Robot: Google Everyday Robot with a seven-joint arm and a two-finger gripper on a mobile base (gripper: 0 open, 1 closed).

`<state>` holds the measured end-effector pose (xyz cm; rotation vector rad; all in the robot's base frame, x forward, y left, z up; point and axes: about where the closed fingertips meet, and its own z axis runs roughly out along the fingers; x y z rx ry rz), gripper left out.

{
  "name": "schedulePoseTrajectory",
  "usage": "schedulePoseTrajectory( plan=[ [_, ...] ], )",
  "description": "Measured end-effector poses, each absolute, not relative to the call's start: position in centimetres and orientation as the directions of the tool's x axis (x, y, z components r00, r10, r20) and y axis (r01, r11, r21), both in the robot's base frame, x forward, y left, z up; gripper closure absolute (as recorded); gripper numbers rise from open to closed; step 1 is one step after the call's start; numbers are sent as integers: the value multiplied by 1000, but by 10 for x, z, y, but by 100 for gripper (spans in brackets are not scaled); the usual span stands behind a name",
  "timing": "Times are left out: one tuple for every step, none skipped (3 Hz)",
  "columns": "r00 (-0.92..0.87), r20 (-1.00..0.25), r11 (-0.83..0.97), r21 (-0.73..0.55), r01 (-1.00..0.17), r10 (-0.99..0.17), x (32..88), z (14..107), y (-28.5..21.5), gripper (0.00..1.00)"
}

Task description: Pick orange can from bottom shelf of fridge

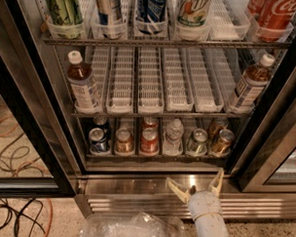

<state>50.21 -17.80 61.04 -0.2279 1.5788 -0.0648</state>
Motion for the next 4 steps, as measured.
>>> schedulePoseTrajectory(
  plan=[
    [74,-990,991,-113,71,-118,508,597,-217,0],
    [74,-990,991,-113,71,-118,508,597,-217,0],
    [84,-988,988,-123,94,-131,517,598,-222,0],
    [128,-981,983,-131,129,-147,527,605,-234,0]
  ],
)
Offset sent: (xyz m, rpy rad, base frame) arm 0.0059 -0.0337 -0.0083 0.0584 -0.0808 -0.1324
